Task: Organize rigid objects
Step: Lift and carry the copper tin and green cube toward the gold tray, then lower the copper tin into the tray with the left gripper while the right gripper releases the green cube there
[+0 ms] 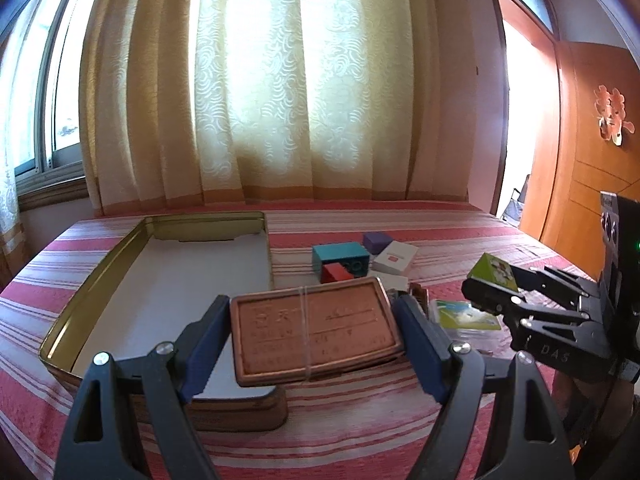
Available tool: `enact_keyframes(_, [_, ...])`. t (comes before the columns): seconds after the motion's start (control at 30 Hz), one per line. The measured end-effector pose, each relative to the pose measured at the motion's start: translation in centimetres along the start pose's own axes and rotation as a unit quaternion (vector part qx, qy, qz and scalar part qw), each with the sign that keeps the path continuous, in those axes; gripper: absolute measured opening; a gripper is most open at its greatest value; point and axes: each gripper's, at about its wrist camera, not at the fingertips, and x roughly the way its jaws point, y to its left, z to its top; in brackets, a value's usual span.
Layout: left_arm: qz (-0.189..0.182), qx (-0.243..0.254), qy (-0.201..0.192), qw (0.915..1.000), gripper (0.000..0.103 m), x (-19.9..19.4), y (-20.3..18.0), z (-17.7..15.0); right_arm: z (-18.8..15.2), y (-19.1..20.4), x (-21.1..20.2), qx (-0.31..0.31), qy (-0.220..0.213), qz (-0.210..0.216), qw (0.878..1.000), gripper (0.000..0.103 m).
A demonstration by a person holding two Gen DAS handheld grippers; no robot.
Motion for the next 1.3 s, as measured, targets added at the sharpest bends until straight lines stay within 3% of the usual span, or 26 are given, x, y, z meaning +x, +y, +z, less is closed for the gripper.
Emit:
enact_keyframes(0.63, [0.032,-0.024,-0.028,0.9988,0.082,-1.6,3.5,-0.1,0.3,3.9,0.7,-0.014,-0.02,0.032,0.999,0.052])
enact_keyframes(1.3, [0.056,-0.05,-0.032,0.9966,0.082,-2.0,7.0,-0.3,0.7,7.6,1.0,-0.038,-0.03,0.057,0.997,0.052])
